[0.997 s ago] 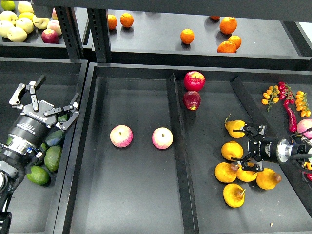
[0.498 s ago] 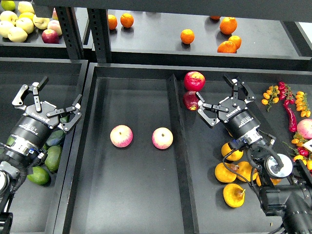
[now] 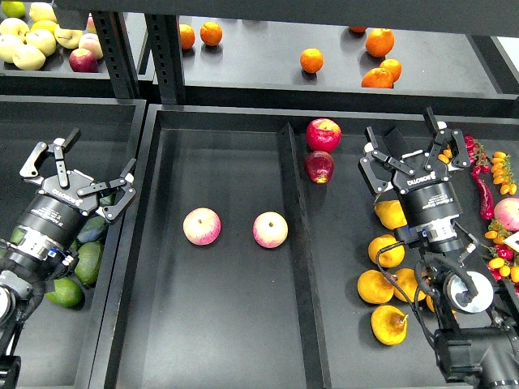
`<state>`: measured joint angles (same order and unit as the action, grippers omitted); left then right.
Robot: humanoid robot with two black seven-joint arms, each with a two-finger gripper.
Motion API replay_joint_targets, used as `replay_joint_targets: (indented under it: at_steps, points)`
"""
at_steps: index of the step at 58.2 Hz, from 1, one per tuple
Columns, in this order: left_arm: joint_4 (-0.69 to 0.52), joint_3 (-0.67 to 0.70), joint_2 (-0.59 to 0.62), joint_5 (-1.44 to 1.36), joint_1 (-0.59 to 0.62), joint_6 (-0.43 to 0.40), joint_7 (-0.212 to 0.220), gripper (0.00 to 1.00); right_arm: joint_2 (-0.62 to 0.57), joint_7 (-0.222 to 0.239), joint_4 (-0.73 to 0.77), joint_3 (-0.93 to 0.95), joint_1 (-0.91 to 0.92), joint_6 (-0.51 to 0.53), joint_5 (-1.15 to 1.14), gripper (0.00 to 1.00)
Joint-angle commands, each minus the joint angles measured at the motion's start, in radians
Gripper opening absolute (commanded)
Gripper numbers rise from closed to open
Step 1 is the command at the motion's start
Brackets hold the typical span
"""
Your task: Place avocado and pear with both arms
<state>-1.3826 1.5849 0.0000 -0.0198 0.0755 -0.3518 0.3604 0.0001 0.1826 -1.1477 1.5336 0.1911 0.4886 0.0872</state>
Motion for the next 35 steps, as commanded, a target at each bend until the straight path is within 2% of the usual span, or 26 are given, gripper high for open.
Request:
replay_joint_targets:
  at_steps: [1,16,35]
  points:
    - [-0.001,0.000,0.000,0.000,-0.011,0.001,0.000,1.00,0.000,0.000,-0.021,0.003,-0.038,0.000,-0.029,0.99]
    - [-0.001,0.000,0.000,0.000,-0.020,-0.001,0.000,1.00,0.000,0.001,-0.072,0.003,-0.127,0.000,-0.047,0.99]
    - [-0.001,-0.002,0.000,0.001,-0.034,-0.001,0.002,1.00,0.000,0.001,-0.076,0.002,-0.136,0.000,-0.049,0.99]
